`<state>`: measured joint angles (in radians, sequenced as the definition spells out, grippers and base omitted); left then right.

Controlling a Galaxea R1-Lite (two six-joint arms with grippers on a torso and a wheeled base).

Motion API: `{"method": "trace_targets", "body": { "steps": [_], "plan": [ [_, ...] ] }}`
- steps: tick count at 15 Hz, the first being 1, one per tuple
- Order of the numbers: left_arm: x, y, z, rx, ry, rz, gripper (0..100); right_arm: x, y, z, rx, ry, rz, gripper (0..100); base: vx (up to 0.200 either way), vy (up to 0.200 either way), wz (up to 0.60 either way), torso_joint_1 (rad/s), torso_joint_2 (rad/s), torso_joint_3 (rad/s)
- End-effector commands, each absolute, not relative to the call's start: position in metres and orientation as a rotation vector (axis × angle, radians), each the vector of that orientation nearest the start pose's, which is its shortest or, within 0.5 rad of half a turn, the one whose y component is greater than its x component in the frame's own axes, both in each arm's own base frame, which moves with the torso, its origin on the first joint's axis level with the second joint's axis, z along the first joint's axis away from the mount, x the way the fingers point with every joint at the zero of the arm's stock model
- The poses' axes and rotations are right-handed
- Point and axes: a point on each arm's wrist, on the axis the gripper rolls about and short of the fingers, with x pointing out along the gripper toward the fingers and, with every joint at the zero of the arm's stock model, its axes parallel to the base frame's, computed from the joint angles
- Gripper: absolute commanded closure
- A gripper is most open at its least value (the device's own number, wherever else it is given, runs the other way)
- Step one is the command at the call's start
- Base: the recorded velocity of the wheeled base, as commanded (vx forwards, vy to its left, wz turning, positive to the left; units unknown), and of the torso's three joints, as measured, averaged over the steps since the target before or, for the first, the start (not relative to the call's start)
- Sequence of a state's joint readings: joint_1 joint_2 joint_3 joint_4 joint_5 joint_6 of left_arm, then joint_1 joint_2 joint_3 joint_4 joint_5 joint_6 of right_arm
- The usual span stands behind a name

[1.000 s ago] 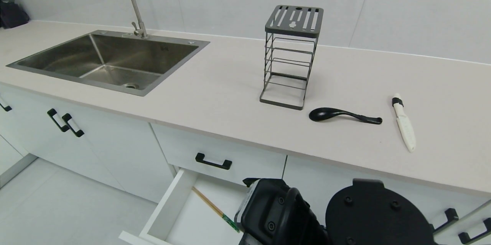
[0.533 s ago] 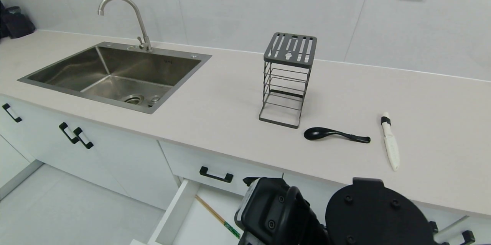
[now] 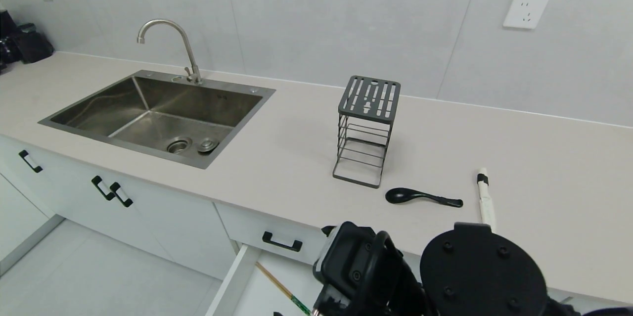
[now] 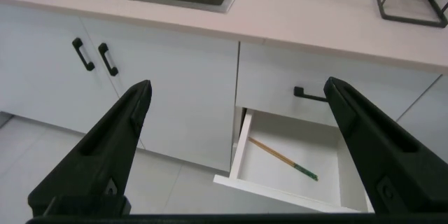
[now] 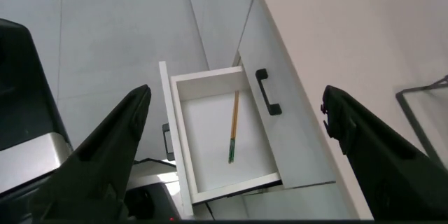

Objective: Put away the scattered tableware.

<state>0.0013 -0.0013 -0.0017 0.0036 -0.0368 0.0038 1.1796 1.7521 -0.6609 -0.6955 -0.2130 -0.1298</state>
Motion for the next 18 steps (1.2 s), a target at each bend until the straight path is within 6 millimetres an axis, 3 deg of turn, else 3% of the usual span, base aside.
{"method": "trace_targets", "body": {
  "steps": [1,8,10,12,13,16,18],
  "plan": [
    [-0.023,-0.001,0.075,0.003,0.003,-0.035,0,0.126,0.261,0.127,-0.394,0.292,0.939,0,0.0,0.0,0.0,0.163,-0.36,-0.168],
    [-0.023,-0.001,0.075,0.005,0.003,-0.035,0,0.133,0.214,0.089,-0.411,0.385,0.871,0,0.0,0.0,0.0,0.015,-0.03,-0.015],
    [-0.023,-0.001,0.075,0.003,0.003,-0.035,0,0.153,0.188,0.1,-0.355,0.374,0.747,0,0.0,0.0,0.0,0.0,0.0,0.0],
    [-0.023,-0.001,0.075,0.003,0.003,-0.035,0,0.157,0.171,0.104,-0.324,0.375,0.686,0,0.0,0.0,0.0,0.0,0.0,0.0],
    [-0.023,-0.001,0.075,0.003,0.003,-0.035,0,0.158,0.146,0.102,-0.311,0.403,0.616,0,0.0,0.0,0.0,0.0,0.0,0.0],
    [-0.023,-0.001,0.075,0.003,0.003,-0.035,0,0.173,0.128,0.103,-0.279,0.415,0.527,0,0.0,0.0,0.0,0.0,0.0,0.0],
    [-0.023,-0.001,0.075,0.003,0.003,-0.035,0,0.195,0.11,0.108,-0.242,0.433,0.441,0,0.0,0.0,0.0,0.0,0.0,0.0]
  ]
}}
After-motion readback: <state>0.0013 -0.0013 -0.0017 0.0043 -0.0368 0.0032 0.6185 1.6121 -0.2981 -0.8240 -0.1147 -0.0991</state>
